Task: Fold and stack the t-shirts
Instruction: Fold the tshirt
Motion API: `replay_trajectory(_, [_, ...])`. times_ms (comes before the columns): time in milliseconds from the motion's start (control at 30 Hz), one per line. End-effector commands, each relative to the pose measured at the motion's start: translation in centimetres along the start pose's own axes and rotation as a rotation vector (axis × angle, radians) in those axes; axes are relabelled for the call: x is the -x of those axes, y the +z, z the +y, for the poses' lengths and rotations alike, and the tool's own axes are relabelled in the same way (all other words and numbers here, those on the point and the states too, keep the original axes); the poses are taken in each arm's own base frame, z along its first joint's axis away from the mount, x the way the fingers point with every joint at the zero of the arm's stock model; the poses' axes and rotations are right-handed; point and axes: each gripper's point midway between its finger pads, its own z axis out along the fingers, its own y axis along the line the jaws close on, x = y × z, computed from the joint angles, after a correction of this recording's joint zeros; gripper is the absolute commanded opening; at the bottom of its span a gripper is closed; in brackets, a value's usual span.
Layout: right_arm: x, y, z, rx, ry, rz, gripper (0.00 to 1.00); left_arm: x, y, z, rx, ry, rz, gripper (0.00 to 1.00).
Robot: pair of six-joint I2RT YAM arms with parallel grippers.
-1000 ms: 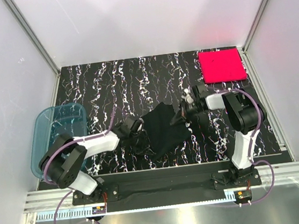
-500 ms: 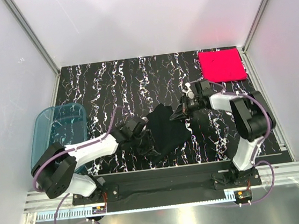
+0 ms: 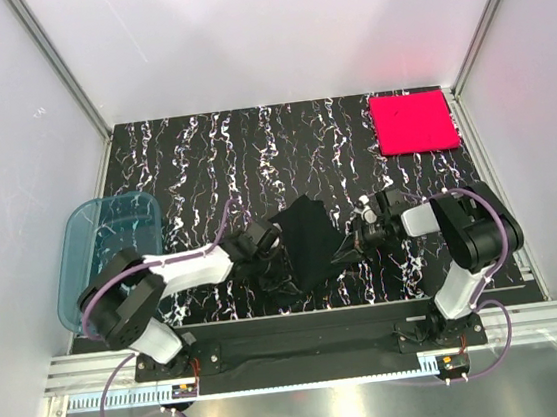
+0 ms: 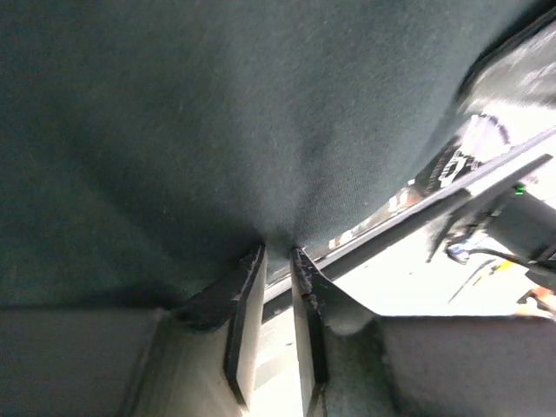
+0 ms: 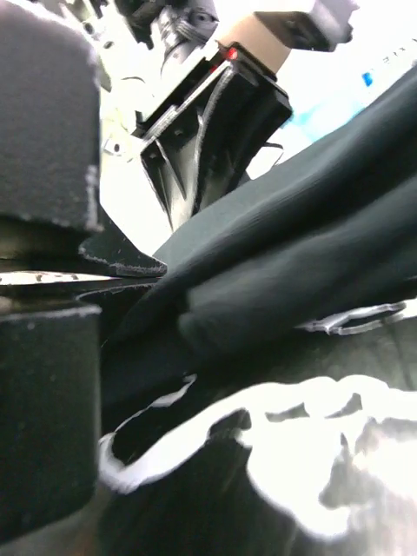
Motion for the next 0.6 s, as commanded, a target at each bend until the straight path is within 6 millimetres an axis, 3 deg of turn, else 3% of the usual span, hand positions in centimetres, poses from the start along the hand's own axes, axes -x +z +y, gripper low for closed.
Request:
replay_trajectory(0, [1.4,-1.1,1.6,-0.027,-0.059,-0.060,0.03,-0.1,-2.3,2.3,0.134,0.048,-0.040,0.29])
replay_trajectory(100, [2.9,-1.9,4.3,-0.014,-0.118,-0.081,0.03,1.9,-5.5,0.7,0.133,0.102,-0.135,0.34])
replay_trajectory(133, [4.1,-2.1,5.9,-0.002,-0.157,-0.106,0.04,2.8,-6.6,-0.3,0.120,0.119,-0.161,0.37])
replay_trajectory(200, [5.5,-1.9,6.4,-0.011,-0.161,-0.115,0.04,4.9,-8.2,-0.7,0.089,0.084,-0.203,0.38])
replay_trajectory(233, [6.9,-1.9,8.1,0.006,-0.190,-0.130,0.04,5.9,-8.7,-0.9,0.069,0.084,-0.221,0.39])
replay_trajectory(267, [7.9,-1.4,7.9,-0.002,-0.178,-0.128,0.04,6.7,-9.1,-0.6,0.063,0.067,-0.229,0.39])
replay_trajectory(333, [10.3,-1.2,9.5,0.005,-0.201,-0.161,0.04,9.2,-9.8,0.8,0.061,0.019,-0.261,0.39])
replay_trajectory(400, [11.9,0.0,8.9,-0.006,-0.177,-0.151,0.04,11.5,-10.2,2.6,0.069,-0.036,-0.287,0.39])
replay_trajectory(433, [13.1,0.1,10.2,0.008,-0.197,-0.161,0.04,12.3,-10.2,3.3,0.079,-0.036,-0.301,0.39])
replay_trajectory(467, [13.9,1.1,9.4,0.001,-0.176,-0.147,0.04,13.0,-10.1,4.1,0.092,-0.050,-0.308,0.39])
replay_trajectory(533, [15.6,1.6,10.2,0.012,-0.184,-0.156,0.04,14.3,-9.0,6.4,0.123,-0.092,-0.292,0.39])
replay_trajectory(567, [16.0,2.5,9.0,-0.004,-0.151,-0.134,0.04,14.7,-8.5,6.8,0.128,-0.097,-0.277,0.38])
